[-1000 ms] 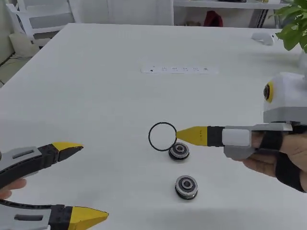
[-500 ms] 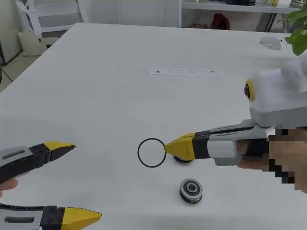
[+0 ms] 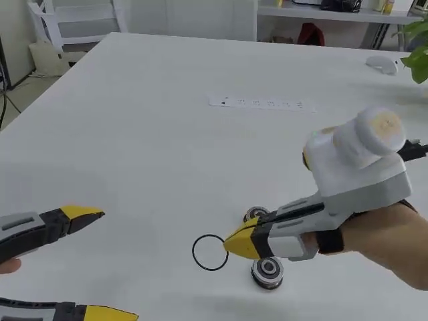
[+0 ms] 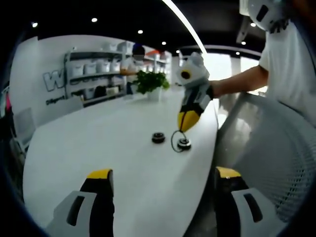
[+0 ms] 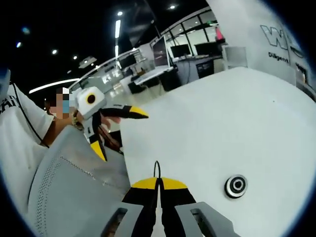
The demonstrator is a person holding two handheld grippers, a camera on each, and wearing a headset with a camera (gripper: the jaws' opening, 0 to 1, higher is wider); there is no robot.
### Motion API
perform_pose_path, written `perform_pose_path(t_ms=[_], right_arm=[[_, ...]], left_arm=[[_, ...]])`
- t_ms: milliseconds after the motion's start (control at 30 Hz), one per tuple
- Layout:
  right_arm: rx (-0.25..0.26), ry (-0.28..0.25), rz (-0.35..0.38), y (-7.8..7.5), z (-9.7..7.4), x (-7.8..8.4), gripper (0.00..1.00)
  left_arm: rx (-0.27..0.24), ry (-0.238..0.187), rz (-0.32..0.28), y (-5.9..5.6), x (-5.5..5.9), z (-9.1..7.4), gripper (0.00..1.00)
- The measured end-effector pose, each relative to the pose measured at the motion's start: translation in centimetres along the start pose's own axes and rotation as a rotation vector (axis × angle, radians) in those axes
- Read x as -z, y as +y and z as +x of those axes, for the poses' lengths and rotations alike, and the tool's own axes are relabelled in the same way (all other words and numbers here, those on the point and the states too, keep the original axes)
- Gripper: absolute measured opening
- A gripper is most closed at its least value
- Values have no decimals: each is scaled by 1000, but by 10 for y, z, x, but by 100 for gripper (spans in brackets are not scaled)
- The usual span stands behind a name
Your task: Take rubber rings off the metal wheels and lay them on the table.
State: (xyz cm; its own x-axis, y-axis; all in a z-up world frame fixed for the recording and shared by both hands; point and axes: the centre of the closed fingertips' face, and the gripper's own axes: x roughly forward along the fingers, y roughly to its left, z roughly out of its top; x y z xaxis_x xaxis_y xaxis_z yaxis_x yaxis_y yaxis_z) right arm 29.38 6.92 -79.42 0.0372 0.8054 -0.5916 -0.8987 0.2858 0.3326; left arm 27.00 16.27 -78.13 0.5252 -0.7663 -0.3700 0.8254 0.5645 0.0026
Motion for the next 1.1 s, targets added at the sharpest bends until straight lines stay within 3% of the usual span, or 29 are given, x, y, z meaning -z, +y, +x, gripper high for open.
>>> perform_pose_path(t_ms=[333, 567, 1100], right_arm=[[59, 104, -29, -16, 18, 24, 0], [98, 129, -38, -24, 27, 33, 0], [173, 162, -56, -40, 33, 47, 4]], left_arm=[[15, -28, -20, -9, -11, 1, 88], [2, -81, -53, -7, -21, -3, 89], [18, -49, -55, -11, -14, -2, 90]])
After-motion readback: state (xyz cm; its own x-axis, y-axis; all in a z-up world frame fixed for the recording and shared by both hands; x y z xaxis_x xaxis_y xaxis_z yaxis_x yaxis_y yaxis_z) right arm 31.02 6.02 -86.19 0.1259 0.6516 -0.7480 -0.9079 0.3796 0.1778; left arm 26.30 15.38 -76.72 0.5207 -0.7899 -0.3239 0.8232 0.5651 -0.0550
